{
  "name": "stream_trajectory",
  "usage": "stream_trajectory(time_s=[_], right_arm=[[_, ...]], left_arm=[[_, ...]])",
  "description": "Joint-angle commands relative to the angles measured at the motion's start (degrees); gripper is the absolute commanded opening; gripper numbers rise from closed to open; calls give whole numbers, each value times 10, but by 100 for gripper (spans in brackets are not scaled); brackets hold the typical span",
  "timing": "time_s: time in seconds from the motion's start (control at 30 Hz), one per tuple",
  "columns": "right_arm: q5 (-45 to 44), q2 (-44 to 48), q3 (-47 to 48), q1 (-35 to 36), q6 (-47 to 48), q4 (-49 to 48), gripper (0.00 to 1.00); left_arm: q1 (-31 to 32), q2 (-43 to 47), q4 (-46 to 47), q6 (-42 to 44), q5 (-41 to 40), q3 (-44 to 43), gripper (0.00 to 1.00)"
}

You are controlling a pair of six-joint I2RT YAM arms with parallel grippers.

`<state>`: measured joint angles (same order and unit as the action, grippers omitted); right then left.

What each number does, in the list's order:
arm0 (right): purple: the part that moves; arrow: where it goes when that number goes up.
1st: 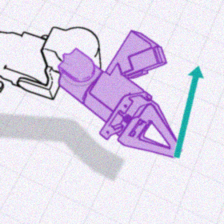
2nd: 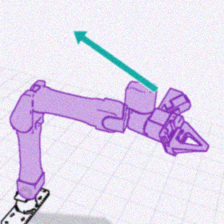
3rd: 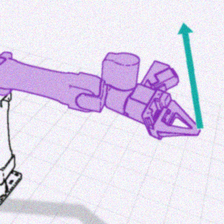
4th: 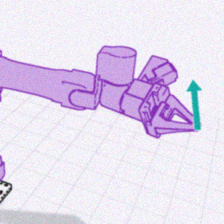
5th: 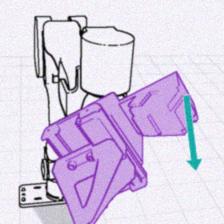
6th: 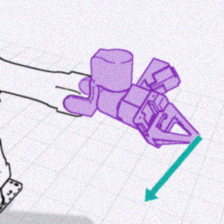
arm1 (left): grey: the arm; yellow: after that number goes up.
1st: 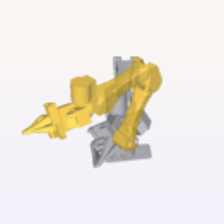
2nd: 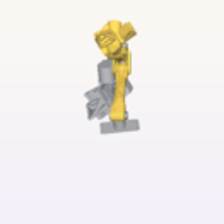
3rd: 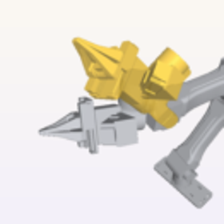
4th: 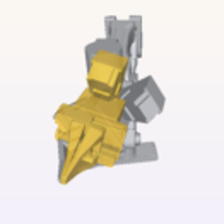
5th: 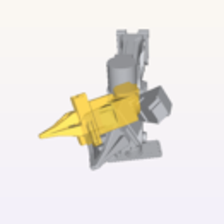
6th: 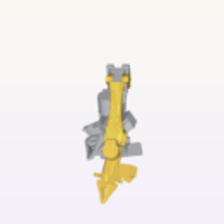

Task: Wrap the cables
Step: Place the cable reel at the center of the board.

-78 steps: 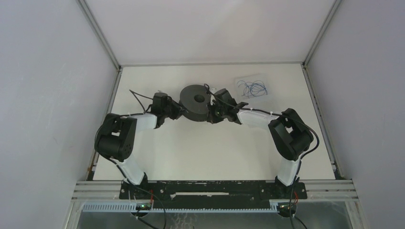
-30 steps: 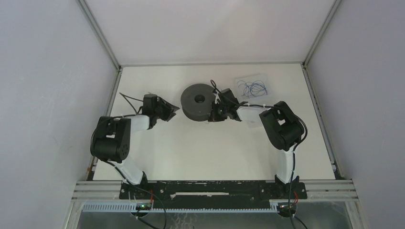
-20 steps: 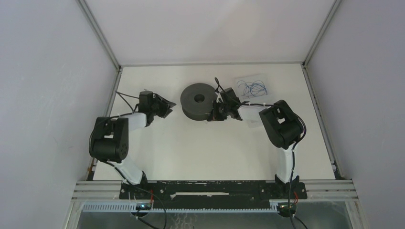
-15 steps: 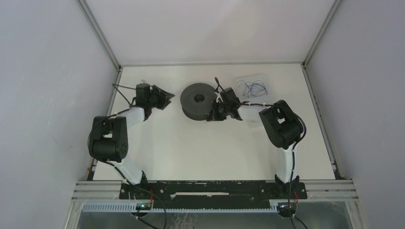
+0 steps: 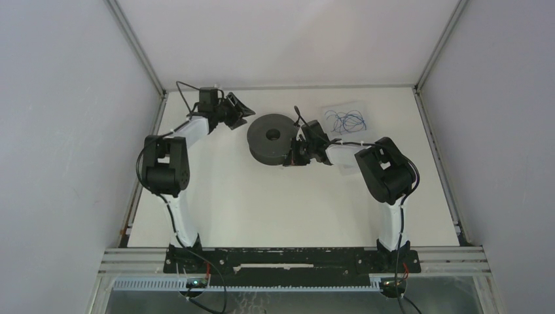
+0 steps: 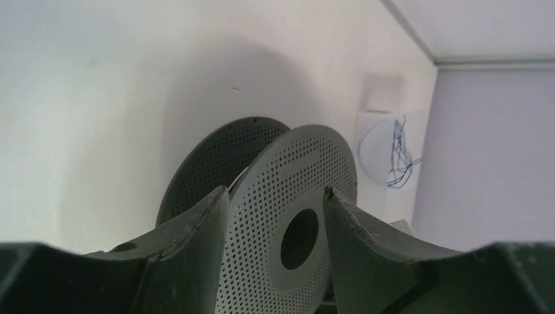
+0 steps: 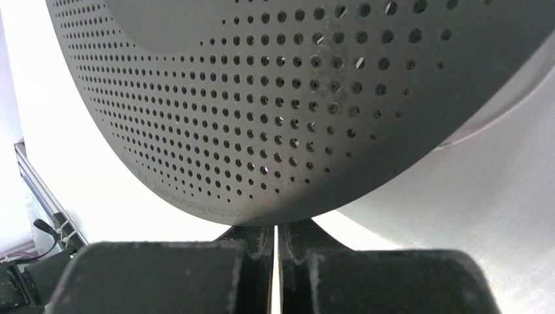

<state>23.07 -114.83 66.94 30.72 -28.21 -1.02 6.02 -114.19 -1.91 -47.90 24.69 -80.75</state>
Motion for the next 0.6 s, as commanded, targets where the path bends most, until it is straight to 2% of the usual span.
stream_trajectory(time_s=[0.0,0.37,0.57], right_arm=[[2,10,22,-4,13,-14,2],[7,6,22,-3,16,-12,2],[7,4,22,-3,16,-12,2]], left_arm=[[19,-12,-72,76,3,-65,60],[36,-37,-102,179,-60,-104,64],[41,-77,-138,196,-22,-146,61]])
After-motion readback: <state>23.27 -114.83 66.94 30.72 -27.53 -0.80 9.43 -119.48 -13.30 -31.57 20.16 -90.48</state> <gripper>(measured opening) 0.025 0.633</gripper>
